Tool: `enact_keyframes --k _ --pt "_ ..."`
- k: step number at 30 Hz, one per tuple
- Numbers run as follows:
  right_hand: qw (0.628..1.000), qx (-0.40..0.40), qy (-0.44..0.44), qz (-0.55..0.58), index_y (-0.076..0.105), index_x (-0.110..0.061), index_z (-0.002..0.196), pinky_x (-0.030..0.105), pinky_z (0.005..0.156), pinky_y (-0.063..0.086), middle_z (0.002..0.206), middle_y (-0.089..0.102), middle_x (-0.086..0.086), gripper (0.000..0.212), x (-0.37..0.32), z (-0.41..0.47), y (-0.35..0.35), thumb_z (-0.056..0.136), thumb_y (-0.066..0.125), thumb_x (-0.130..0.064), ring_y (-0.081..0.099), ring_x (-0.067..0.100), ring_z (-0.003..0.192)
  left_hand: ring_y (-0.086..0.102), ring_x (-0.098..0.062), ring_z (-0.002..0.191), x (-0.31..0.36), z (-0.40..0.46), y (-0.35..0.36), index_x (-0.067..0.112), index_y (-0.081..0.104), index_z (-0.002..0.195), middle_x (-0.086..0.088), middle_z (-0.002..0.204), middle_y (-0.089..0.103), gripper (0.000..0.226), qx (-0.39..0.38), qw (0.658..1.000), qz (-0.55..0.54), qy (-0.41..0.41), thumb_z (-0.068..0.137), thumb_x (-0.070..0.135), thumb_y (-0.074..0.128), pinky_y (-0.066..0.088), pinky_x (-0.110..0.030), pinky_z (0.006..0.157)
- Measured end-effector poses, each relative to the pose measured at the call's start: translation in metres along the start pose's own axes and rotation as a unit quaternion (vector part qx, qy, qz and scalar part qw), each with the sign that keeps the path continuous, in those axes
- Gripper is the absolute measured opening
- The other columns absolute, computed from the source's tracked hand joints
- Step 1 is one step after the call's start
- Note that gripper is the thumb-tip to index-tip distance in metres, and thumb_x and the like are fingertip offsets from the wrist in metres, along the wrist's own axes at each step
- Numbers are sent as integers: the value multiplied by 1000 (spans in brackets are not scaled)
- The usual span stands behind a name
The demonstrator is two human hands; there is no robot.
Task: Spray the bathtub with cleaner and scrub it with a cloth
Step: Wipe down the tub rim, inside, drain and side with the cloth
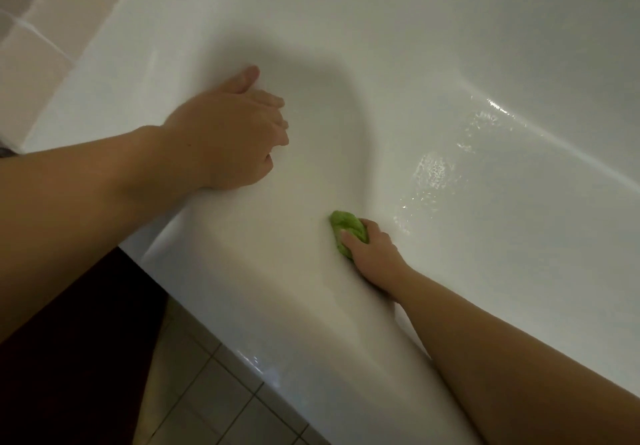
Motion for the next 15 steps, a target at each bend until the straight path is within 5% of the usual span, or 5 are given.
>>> enact_keyframes --k 8,15 --pt "981 -42 -172 76 -6 -38 162 46 125 21 170 14 -3 91 -163 -56 34 97 53 -59 21 25 153 41 -32 146 -58 -11 -46 17 79 115 -9 144 61 48 89 996 3 17 82 30 46 11 -59 125" --pt "982 -28 -133 132 4 -44 162 32 122 26 165 28 -9 86 -139 -42 22 98 61 -53 33 13 148 9 -38 157 -112 -11 -57 36 61 140 -8 171 14 67 141 970 -138 -142 74 43 50 4 -63 124"
Point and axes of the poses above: each hand's wrist, its own z-axis towards the middle knuckle, its own y-axis out of the palm, x = y × z, the point moved 10 cm from there along z, towards the middle knuckle
